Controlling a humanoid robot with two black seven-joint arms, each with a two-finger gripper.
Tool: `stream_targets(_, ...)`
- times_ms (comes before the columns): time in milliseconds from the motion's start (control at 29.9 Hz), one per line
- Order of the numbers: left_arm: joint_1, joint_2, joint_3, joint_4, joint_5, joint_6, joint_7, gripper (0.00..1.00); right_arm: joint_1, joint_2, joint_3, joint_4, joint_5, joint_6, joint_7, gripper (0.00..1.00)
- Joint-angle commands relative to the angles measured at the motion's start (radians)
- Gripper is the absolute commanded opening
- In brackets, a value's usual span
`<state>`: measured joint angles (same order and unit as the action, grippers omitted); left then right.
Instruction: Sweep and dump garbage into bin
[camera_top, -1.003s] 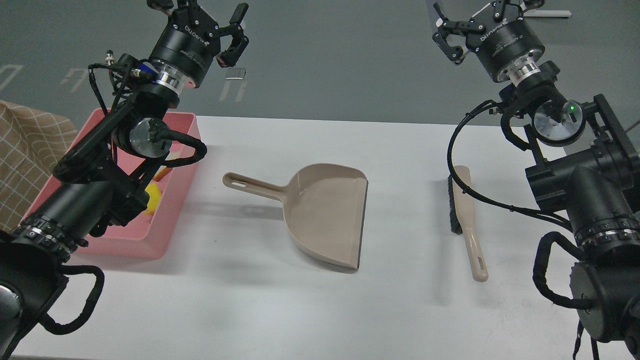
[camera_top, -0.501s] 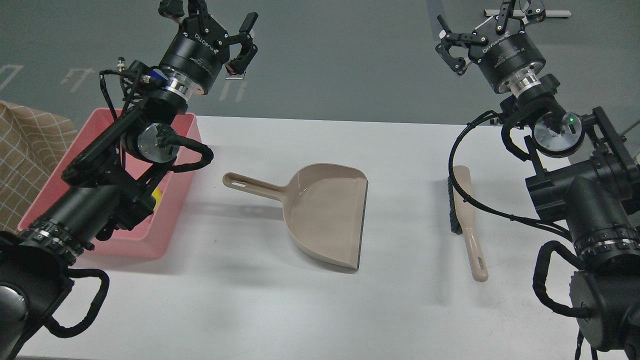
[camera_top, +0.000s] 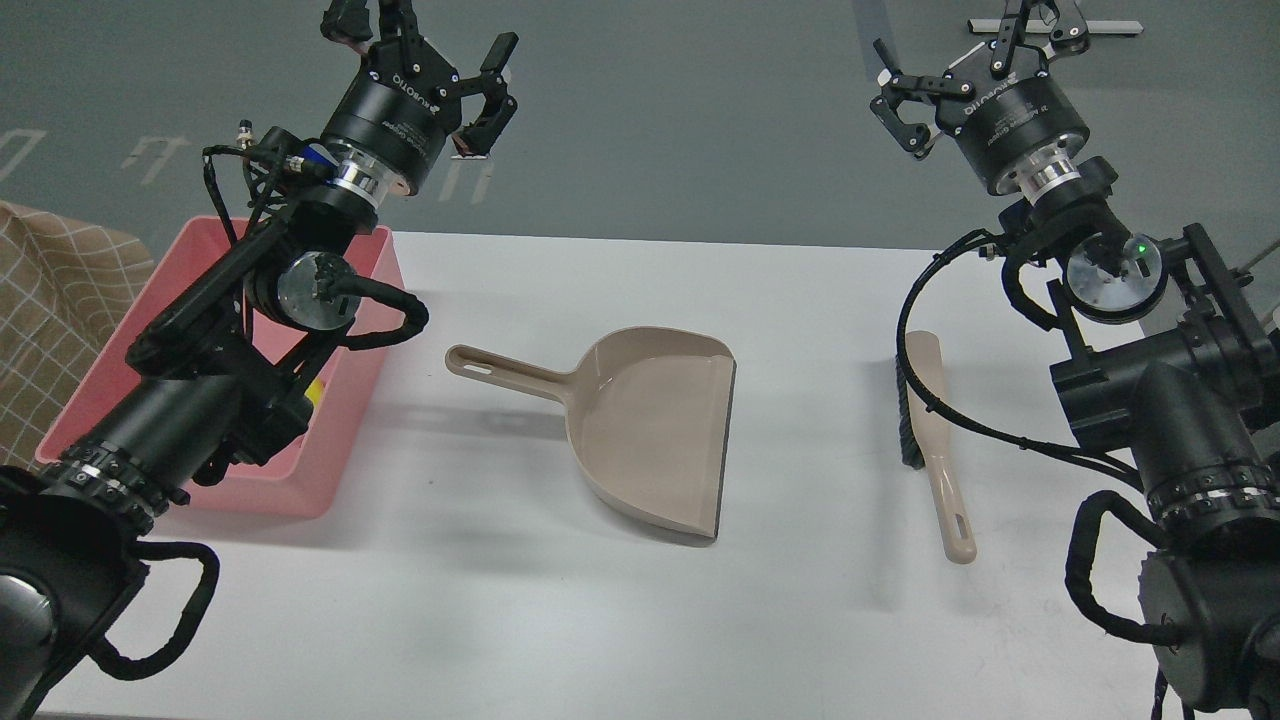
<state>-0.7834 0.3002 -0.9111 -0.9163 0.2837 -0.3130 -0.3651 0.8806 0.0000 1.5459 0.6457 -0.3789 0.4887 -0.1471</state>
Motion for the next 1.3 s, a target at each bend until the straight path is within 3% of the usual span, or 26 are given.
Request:
stream_targets(0, 0.001, 0.0, 0.0, 0.0, 0.0, 0.0, 0.001, 0.98, 0.0, 0.0, 0.002, 0.0, 0.0, 0.0, 0.0, 1.0)
stream_targets(1270, 0.001, -0.007, 0.003, 0.0, 0.009, 0.012, -0.014, 0.98, -0.023, 0.0, -0.001, 0.094, -0.001, 0.0, 0.0, 1.0)
